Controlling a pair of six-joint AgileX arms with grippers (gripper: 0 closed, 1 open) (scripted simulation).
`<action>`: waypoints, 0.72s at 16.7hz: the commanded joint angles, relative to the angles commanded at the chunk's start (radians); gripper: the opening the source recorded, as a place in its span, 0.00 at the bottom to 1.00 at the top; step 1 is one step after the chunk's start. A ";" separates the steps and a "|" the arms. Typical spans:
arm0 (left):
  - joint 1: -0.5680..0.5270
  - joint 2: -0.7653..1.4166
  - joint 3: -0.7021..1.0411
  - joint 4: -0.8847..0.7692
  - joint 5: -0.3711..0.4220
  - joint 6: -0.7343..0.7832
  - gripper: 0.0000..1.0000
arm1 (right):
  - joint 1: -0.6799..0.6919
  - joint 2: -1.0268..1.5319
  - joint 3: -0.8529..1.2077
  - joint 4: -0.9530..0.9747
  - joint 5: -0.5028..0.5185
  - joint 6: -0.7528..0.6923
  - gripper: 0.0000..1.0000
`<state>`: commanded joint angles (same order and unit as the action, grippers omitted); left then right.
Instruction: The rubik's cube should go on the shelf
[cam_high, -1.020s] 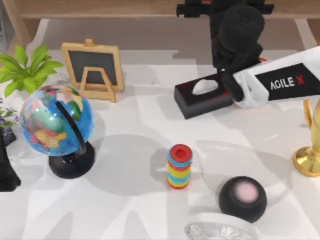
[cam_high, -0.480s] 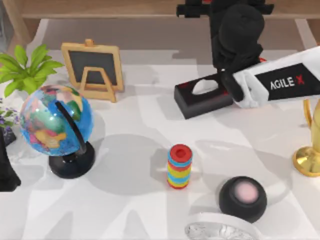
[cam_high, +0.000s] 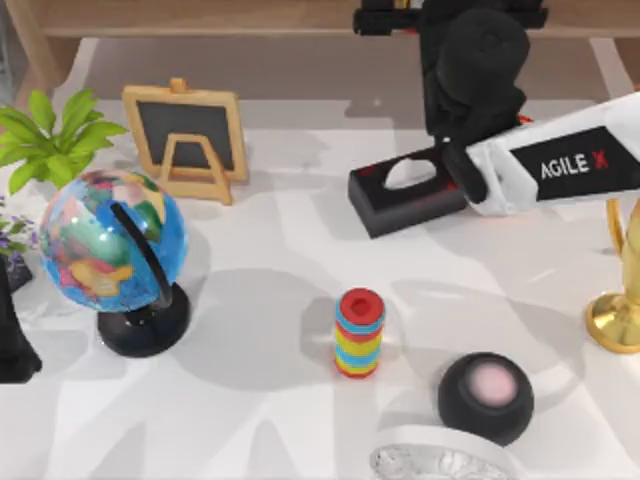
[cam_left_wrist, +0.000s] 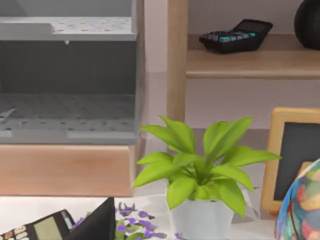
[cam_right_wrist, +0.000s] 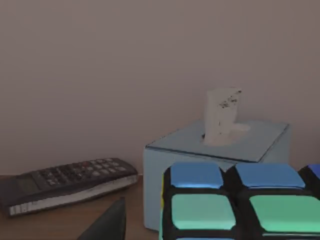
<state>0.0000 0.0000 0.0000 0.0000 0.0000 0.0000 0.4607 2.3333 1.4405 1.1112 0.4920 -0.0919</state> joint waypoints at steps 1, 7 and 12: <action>0.000 0.000 0.000 0.000 0.000 0.000 1.00 | 0.000 0.000 0.000 0.000 0.000 0.000 1.00; 0.000 0.000 0.000 0.000 0.000 0.000 1.00 | 0.002 -0.010 -0.011 0.008 -0.007 -0.008 1.00; 0.000 0.000 0.000 0.000 0.000 0.000 1.00 | -0.064 -0.198 -0.176 0.137 -0.153 -0.168 1.00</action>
<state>0.0000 0.0000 0.0000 0.0000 0.0000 0.0000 0.3971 2.1348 1.2644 1.2486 0.3392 -0.2595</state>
